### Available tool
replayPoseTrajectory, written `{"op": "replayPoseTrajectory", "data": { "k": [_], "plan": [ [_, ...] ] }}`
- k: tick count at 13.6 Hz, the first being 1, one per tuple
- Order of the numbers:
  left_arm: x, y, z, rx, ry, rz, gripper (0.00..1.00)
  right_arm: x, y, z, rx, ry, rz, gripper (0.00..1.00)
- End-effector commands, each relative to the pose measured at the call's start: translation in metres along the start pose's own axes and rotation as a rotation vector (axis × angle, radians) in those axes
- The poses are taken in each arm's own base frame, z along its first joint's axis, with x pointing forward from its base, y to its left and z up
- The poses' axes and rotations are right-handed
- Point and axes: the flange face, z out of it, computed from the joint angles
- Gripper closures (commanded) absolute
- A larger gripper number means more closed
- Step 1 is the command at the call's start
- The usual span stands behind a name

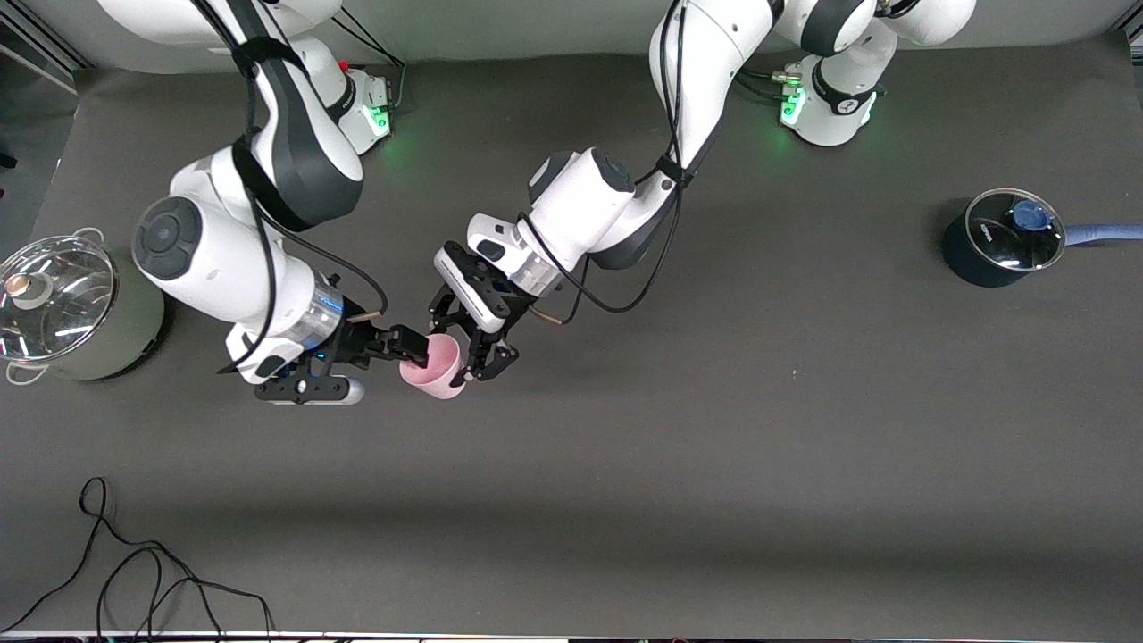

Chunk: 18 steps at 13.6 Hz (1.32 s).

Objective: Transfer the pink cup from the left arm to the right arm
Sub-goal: 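Reach the right gripper toward the pink cup held by the left gripper, then close the right gripper on the pink cup beside the left gripper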

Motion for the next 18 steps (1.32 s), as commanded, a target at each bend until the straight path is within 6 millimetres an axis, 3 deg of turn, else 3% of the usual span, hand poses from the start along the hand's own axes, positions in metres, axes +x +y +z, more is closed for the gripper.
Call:
{"op": "replayPoseTrajectory", "data": {
  "k": [1,2,4,5,8,13,16,17,18],
  "plan": [
    [0.002,0.004,-0.001,0.009,0.001,-0.003,1.0,0.002,-0.008,0.004,0.013,0.014,0.034,0.0],
    [0.003,0.003,-0.001,0.01,0.003,-0.003,1.0,0.002,-0.008,0.004,0.011,0.014,0.033,0.05],
    [0.003,0.003,-0.001,0.01,0.003,-0.003,1.0,0.003,-0.007,0.001,0.012,0.018,0.036,0.4],
    [0.003,0.003,-0.001,0.011,0.004,-0.003,1.0,0.002,-0.007,0.0,0.013,0.018,0.035,0.53],
    [0.003,0.003,-0.001,0.011,0.004,-0.003,1.0,0.001,-0.007,-0.005,0.015,0.018,0.034,0.79],
    [0.003,0.003,-0.001,0.012,0.005,-0.003,1.0,-0.001,-0.008,-0.009,0.013,0.01,0.032,1.0],
    [0.003,0.003,-0.001,0.012,0.005,-0.003,1.0,-0.001,-0.008,-0.009,0.013,0.01,0.032,1.0],
    [0.003,0.002,-0.002,0.013,0.005,-0.004,0.92,-0.001,-0.008,-0.009,0.013,0.01,0.032,1.0],
    [0.002,0.002,-0.001,0.017,0.007,-0.001,0.01,-0.002,-0.008,-0.008,0.012,0.009,0.032,1.0]
  ]
}}
